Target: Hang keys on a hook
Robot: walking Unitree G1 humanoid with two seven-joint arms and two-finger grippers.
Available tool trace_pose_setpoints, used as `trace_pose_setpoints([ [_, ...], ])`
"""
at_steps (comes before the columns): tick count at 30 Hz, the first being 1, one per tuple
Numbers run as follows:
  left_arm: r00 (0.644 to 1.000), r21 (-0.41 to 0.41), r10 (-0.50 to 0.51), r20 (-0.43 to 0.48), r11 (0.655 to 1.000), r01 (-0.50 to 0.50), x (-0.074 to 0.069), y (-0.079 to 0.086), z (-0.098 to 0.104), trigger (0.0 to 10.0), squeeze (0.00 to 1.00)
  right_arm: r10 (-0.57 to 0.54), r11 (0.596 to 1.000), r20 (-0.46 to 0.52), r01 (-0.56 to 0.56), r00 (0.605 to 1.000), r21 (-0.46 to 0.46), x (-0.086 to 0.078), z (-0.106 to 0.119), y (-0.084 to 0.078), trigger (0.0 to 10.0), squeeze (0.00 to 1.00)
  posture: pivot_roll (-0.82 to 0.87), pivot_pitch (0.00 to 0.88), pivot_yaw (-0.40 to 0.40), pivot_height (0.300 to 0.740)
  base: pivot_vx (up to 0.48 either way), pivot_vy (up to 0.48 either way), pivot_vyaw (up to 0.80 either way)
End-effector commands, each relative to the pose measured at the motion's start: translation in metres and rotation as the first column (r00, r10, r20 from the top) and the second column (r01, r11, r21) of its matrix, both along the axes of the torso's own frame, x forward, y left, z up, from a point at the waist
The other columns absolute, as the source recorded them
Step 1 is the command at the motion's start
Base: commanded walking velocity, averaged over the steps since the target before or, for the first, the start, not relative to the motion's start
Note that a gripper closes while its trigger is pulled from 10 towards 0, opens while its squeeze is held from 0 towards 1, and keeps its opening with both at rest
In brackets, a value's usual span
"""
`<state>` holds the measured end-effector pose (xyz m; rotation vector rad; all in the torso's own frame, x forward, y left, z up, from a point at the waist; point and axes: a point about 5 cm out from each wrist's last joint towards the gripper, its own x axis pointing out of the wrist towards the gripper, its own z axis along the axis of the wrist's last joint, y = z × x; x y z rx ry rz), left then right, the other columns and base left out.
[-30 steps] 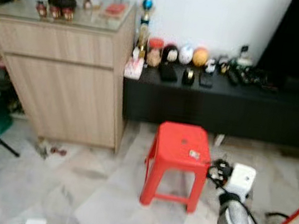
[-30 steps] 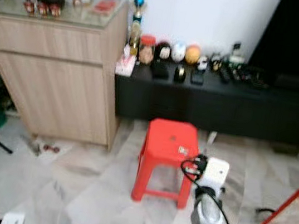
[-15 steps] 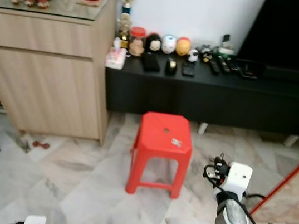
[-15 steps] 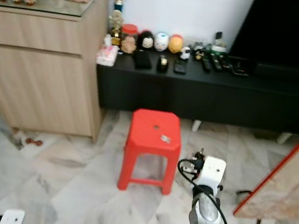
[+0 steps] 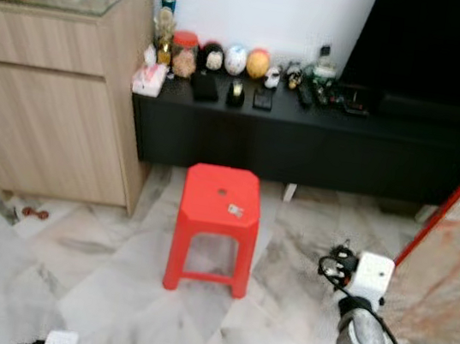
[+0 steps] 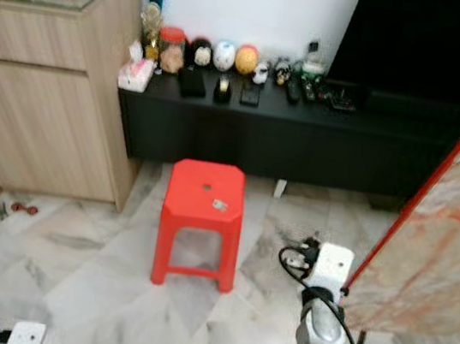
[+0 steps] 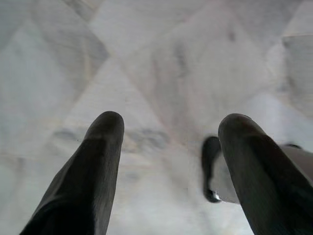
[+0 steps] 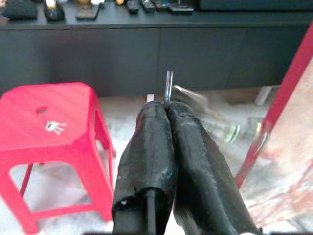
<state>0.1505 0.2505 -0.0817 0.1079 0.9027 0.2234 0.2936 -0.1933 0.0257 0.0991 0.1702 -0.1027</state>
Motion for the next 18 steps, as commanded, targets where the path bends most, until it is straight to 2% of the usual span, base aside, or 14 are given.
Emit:
trace_pose_setpoints([
  [1, 1.0, 0.004, -0.014, -0.01, 1.0, 0.014, 0.0, -0.0009, -0.0005, 10.0, 0.0, 0.002, 1.0, 0.025, -0.001, 1.0, -0.003, 0.0049, 0.0067, -0.0003, 10.0, 0.0, 0.15, 0.0, -0.061, 0.74, 0.0, -0.465, 0.0],
  [18, 1.0, -0.005, -0.018, -0.009, 1.0, 0.018, 0.001, -0.0036, -0.0009, 10.0, 0.0, -0.02, 1.0, 0.024, 0.02, 1.0, -0.01, 0.0032, 0.0063, -0.0059, 10.0, 0.0, 0.14, 0.0, -0.058, 0.74, 0.0, -0.469, 0.0],
])
